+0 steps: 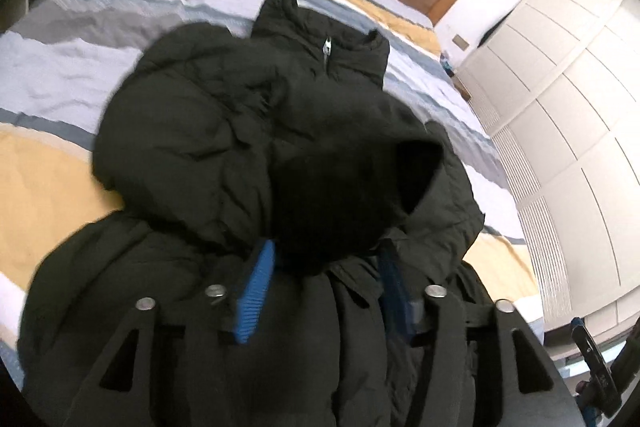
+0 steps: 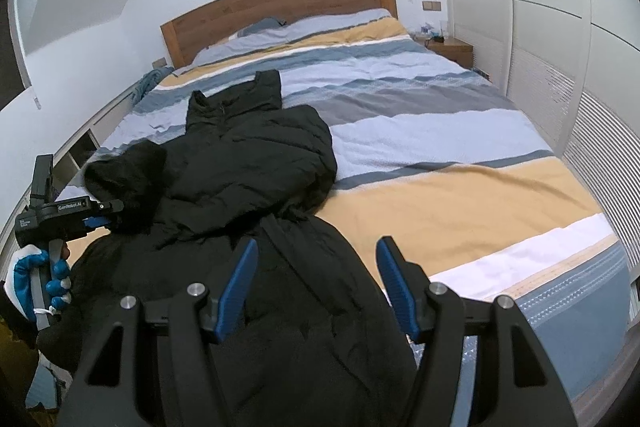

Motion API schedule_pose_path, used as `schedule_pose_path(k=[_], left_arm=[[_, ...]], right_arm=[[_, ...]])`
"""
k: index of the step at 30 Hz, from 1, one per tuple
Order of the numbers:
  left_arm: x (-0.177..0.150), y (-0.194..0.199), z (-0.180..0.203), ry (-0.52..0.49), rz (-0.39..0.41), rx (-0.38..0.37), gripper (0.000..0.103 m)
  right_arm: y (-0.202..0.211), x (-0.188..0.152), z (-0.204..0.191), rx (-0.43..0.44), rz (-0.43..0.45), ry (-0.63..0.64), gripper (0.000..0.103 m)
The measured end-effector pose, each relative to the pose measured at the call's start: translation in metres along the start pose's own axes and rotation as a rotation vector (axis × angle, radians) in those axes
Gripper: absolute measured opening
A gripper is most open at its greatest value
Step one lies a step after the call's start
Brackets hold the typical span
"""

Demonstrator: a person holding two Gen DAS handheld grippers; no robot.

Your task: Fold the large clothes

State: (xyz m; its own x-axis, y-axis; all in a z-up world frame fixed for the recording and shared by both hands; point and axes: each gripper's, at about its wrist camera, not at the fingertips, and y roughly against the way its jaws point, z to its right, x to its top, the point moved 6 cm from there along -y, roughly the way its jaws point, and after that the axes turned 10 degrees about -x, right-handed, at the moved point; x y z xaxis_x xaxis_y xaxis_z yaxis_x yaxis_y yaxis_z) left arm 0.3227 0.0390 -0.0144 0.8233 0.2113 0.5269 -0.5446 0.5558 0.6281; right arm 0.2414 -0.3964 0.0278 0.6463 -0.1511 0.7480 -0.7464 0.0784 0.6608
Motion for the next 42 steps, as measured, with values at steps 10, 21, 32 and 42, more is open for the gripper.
schedule_pose_path(k=[10, 21, 32, 42], left_arm=[[0.009, 0.062, -0.005, 0.010, 0.102, 0.012, 0.070], [0.071, 0.077, -0.020, -0.062, 0.162, 0.117, 0.074], [0.122, 0.013, -0.086, -0.082, 0.231, 0.141, 0.075], [0.086, -0.064, -0.141, -0.096, 0.030, 0.238, 0.077]], right_arm=[[0.033, -0.006, -0.035, 0.039, 0.024, 0.087, 0.060], [-0.013, 0.040, -0.151, 0.178, 0.035, 0.283, 0.060], [-0.128, 0.068, -0.286, 0.409, 0.057, 0.477, 0.060], [-0.217, 0.037, -0.275, 0.423, -0.118, 0.525, 0.060]])
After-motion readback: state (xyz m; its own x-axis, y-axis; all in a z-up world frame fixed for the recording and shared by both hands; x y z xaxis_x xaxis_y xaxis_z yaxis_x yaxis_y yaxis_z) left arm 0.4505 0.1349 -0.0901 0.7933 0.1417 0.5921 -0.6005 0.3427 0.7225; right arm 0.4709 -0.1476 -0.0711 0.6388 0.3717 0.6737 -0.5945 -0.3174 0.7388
